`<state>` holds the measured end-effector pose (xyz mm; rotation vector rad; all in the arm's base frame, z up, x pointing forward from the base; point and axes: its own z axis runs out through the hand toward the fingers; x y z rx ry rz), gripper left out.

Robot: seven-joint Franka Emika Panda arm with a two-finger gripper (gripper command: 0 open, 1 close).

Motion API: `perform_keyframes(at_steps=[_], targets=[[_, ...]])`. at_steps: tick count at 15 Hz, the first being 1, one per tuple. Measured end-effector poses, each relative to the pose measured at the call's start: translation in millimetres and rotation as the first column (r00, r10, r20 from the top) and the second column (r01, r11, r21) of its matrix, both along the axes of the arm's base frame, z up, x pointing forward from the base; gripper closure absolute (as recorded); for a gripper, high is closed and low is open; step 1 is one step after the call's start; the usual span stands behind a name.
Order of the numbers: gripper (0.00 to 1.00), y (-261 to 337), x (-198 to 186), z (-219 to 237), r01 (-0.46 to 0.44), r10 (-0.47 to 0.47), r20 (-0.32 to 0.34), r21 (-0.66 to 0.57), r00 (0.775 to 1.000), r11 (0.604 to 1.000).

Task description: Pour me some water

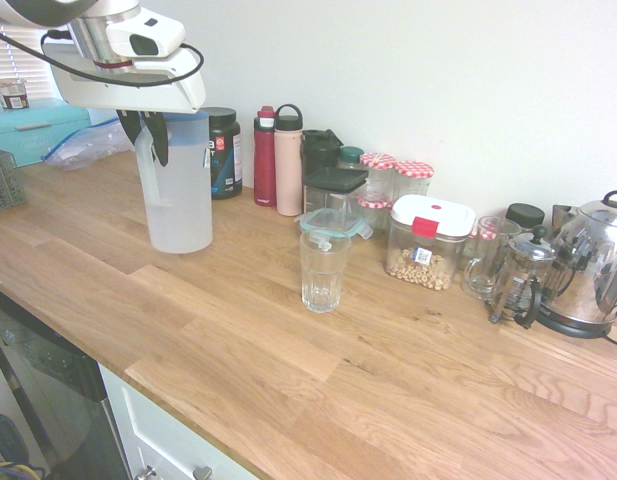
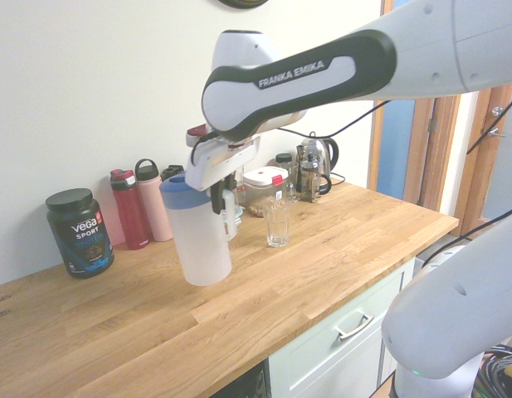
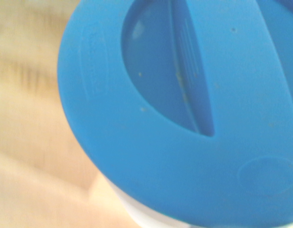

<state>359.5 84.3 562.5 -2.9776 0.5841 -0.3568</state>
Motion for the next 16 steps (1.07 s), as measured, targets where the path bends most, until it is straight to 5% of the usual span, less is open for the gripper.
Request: perform_keyframes(at_steps=[9,16], targets=[[1.0,-143,-78,30,0.173,-0.175,-0.06,-0.035,0.983,0.984],[1.0,-155,-93,33,0.106,-0.106,-0.074,-0.014,0.992,0.994]])
